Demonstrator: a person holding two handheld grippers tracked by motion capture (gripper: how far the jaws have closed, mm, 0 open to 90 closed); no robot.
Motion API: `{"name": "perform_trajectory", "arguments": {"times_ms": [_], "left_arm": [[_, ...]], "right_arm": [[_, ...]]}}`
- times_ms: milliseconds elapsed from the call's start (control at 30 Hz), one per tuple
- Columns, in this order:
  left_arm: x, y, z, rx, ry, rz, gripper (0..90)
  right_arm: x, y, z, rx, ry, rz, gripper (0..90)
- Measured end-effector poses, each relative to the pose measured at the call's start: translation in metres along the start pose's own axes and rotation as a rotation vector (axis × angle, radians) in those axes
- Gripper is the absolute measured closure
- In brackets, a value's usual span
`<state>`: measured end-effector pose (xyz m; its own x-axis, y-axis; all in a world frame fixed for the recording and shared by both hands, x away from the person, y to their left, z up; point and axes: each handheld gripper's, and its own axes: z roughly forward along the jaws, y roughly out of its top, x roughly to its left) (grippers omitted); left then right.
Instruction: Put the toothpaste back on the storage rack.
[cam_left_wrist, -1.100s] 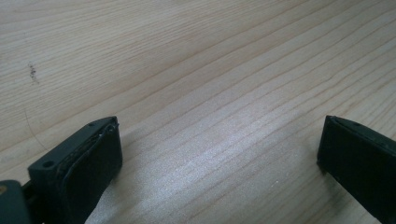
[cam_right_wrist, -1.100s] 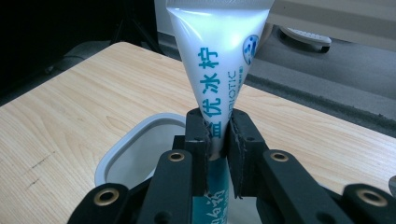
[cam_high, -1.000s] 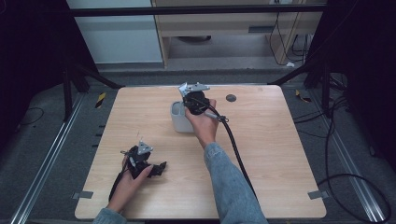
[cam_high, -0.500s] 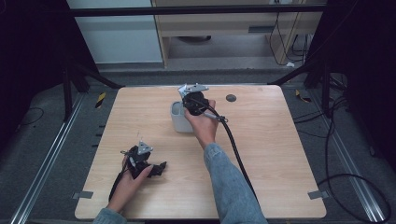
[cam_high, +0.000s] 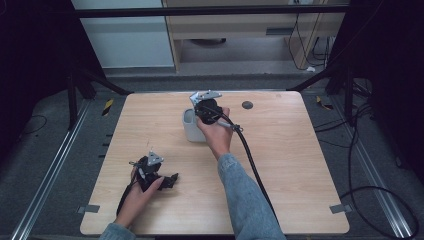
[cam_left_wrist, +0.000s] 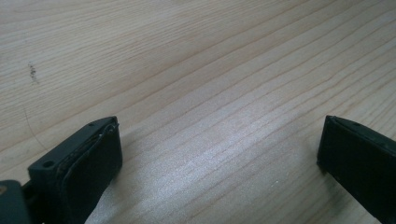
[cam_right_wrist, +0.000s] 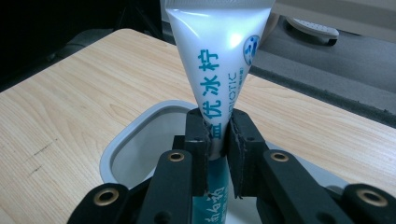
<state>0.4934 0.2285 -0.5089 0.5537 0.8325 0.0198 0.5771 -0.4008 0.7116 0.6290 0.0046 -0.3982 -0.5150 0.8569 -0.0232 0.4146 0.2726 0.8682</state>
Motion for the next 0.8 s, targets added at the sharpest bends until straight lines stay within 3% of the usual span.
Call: {"name": "perform_trajectory", "arguments": {"times_ms": [800], "left_arm": [[0.0, 0.0, 0.0, 0.0, 0.0, 0.0, 0.0]], "right_arm": [[0.0005, 0.0005, 0.0043, -0.002, 0.002, 0.02, 77.7]]}}
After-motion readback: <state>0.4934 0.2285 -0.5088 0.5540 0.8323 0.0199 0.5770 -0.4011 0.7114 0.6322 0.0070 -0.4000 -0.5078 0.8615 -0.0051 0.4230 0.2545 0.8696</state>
